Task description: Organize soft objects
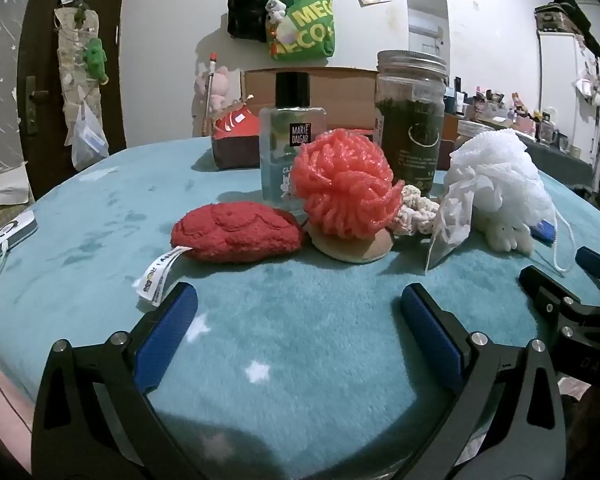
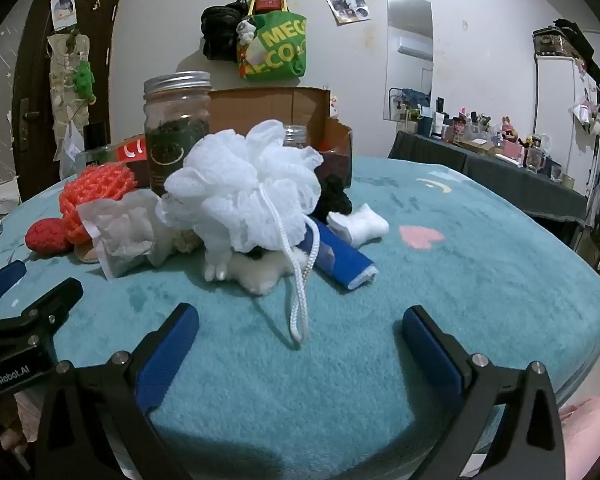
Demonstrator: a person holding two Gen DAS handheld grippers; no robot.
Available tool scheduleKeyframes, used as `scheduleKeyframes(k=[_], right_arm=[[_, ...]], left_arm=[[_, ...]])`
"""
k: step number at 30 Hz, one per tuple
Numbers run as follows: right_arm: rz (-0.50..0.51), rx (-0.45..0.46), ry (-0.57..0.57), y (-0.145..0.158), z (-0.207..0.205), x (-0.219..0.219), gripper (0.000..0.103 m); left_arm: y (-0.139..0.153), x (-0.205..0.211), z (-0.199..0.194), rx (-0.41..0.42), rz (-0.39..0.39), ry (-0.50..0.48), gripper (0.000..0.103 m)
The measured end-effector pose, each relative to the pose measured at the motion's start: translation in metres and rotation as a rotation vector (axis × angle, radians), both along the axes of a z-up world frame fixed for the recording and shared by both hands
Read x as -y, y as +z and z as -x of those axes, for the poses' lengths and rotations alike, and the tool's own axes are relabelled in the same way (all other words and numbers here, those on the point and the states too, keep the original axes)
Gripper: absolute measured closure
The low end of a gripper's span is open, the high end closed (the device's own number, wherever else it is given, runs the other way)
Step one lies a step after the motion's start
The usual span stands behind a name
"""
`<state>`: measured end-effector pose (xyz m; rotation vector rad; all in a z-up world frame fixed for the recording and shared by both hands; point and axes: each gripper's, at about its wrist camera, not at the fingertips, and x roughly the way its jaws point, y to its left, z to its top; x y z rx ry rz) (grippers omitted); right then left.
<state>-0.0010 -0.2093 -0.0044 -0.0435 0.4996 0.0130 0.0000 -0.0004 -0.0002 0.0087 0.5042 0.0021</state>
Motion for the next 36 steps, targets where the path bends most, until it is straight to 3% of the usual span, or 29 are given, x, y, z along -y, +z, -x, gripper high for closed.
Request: scheduleKeyframes(k=[36], right_arm=[[-0.001, -0.006, 0.001, -0.0011, 0.0002, -0.0009, 0.000]], left_arm=[[-0.0001, 0.0002, 0.0003, 0.004, 0.002, -0.003, 0.000]])
